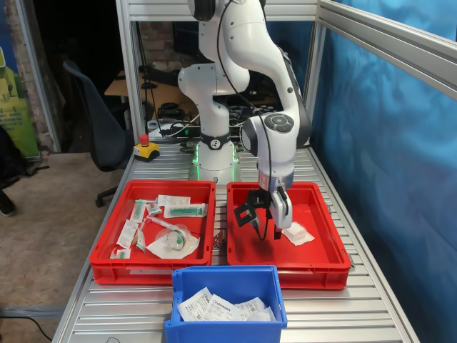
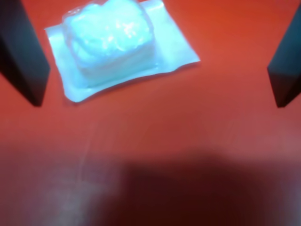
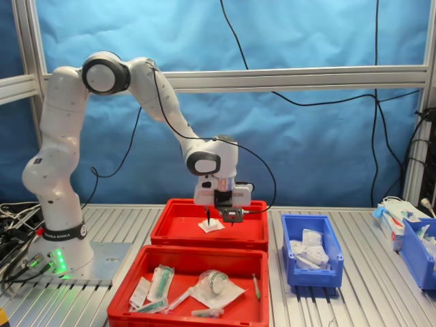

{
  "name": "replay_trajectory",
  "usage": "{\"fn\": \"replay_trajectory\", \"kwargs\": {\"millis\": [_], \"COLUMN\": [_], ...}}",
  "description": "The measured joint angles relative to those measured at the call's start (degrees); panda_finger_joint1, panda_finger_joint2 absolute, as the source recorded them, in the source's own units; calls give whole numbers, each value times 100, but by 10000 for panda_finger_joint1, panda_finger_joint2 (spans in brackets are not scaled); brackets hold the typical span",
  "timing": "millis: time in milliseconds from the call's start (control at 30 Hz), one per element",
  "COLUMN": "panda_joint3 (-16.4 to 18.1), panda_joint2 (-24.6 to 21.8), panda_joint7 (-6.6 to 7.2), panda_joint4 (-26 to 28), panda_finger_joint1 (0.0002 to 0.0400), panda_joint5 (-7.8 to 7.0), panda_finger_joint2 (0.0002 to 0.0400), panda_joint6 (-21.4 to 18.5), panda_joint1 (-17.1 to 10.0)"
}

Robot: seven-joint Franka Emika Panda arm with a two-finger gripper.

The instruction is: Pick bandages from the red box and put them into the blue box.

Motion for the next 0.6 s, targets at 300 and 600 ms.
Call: {"fn": "replay_trajectory", "kwargs": {"millis": [300, 600], "panda_joint3": [46, 84], "panda_joint2": [185, 202], "panda_joint7": [0, 0], "panda_joint4": [-13, -13], "panda_finger_joint1": [400, 400], "panda_joint5": [10, 14], "panda_finger_joint2": [400, 400], "panda_joint6": [102, 135], "panda_joint1": [287, 558]}}
